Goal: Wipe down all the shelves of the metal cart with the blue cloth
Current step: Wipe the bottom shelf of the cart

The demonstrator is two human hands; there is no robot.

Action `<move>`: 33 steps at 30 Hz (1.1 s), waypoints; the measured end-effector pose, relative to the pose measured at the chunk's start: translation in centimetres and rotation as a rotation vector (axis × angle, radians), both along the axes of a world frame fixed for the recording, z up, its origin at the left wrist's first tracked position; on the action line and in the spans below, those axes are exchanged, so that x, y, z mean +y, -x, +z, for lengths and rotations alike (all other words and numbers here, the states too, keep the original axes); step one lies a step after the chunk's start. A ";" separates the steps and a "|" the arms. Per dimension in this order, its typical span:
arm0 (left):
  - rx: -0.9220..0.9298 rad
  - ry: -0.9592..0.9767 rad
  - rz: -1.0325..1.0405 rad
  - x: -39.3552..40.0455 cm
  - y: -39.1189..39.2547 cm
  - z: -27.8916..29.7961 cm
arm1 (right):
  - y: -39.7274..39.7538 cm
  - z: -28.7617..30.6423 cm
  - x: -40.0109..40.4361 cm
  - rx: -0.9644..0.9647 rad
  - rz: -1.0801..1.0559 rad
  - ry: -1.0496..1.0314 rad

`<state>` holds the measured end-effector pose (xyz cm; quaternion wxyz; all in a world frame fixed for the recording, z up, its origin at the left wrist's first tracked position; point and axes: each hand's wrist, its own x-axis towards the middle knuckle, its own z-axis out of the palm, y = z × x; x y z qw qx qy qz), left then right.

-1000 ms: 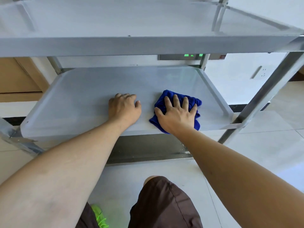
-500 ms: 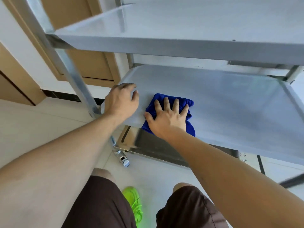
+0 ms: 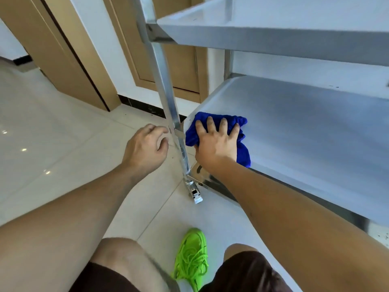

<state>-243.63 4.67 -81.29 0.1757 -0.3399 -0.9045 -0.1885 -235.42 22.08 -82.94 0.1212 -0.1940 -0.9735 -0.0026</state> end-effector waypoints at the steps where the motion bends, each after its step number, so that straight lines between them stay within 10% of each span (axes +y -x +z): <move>1: 0.006 0.037 -0.002 -0.9 -0.2 0.0 | -0.1 0.0 -0.4 0.010 0.023 -0.011; 11: 0.006 0.136 -0.102 -2.3 1.0 -5.1 | -5.9 -8.6 -2.3 0.285 0.491 -0.162; 16: -0.069 0.167 -0.230 -0.9 0.5 -11.3 | -9.0 -13.4 -0.7 -0.009 0.324 -0.064; 23: -0.150 0.161 -0.382 4.3 -0.1 -17.8 | -7.4 -14.8 4.6 0.128 -0.089 -0.035; 28: -0.176 0.093 -0.307 8.2 0.7 -21.0 | -7.5 -21.5 3.2 -0.347 -0.161 0.160; 33: -0.216 0.128 -0.307 11.5 1.9 -23.5 | -6.5 -23.9 4.2 -0.217 -0.158 0.218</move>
